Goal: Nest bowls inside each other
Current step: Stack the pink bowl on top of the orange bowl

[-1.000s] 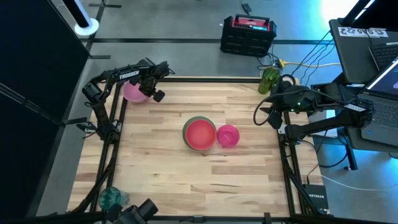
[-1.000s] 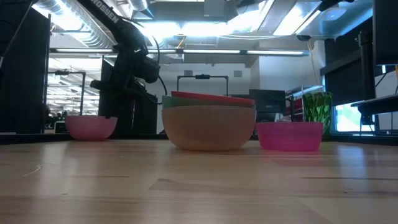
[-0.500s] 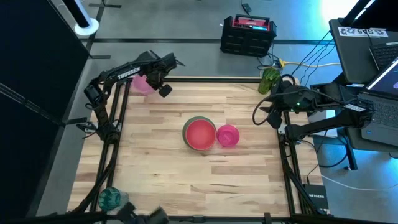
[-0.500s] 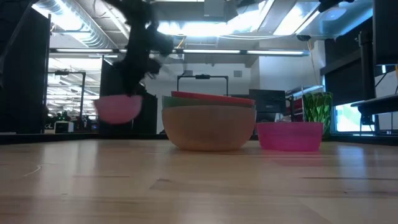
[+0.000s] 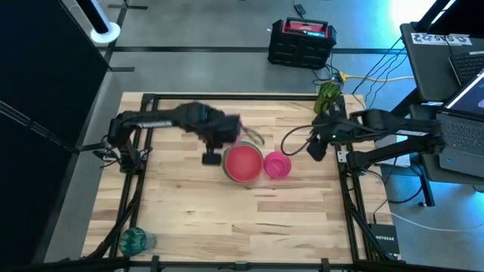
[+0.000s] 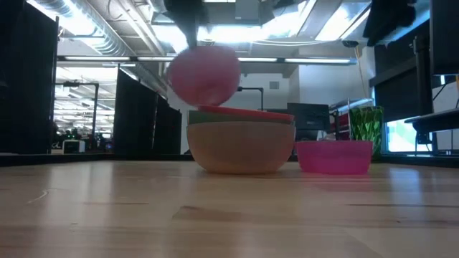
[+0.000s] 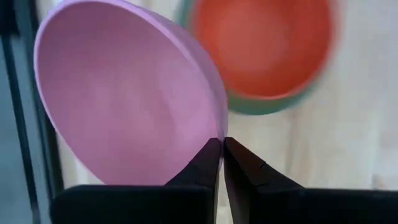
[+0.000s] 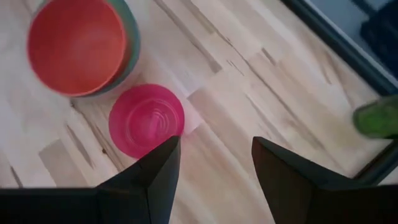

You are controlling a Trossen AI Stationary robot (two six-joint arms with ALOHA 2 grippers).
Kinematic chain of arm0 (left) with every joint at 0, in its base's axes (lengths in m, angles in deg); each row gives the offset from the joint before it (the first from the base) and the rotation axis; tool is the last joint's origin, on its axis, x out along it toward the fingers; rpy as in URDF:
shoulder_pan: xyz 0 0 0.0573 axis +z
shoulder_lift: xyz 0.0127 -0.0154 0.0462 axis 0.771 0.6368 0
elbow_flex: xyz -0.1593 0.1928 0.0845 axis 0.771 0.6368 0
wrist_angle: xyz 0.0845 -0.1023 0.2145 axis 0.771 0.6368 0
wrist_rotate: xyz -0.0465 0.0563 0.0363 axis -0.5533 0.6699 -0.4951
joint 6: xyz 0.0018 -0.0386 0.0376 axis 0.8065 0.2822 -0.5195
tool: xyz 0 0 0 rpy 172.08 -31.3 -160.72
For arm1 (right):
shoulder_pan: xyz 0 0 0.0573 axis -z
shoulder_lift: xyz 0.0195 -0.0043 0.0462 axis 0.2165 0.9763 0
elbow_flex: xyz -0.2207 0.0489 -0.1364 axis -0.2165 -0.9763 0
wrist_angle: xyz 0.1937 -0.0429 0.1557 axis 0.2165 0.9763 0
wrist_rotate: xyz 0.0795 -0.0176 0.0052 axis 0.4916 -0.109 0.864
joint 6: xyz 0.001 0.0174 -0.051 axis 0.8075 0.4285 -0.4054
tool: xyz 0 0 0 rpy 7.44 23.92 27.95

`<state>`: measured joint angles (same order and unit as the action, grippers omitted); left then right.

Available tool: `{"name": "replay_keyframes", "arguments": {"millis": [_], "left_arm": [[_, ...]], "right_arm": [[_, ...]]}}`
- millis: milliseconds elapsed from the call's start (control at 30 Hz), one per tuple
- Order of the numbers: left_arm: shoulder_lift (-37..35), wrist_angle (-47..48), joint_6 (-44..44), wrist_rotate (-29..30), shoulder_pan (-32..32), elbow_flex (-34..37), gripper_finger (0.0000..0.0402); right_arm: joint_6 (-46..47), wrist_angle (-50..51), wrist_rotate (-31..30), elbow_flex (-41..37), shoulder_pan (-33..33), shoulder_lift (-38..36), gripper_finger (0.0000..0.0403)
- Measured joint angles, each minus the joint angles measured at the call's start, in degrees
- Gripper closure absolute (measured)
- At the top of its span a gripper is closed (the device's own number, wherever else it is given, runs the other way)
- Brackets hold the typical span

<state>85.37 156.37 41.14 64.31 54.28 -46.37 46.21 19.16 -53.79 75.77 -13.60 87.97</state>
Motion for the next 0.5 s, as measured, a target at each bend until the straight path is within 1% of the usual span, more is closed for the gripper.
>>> {"name": "replay_keyframes", "arguments": {"millis": [100,233,400,500], "left_arm": [[0.1,-0.2,-2.2,-1.0,-6.7,-2.6,0.0401],[2.6,-1.1,-2.2,-1.0,-10.9,-5.9,0.0401],[8.8,-2.8,-2.7,0.1,-12.4,-8.2,0.0401],[12.5,0.1,-3.0,0.8,-11.5,-8.2,0.0401]], "right_arm": [[3.1,-0.6,0.2,-2.3,0.0,0.7,0.0217],[3.8,0.1,0.0,-3.6,0.0,0.7,0.0217],[3.7,0.4,-0.1,-3.7,0.0,0.5,0.0217],[3.1,0.4,0.0,-3.7,0.0,-0.1,0.0217]]}}
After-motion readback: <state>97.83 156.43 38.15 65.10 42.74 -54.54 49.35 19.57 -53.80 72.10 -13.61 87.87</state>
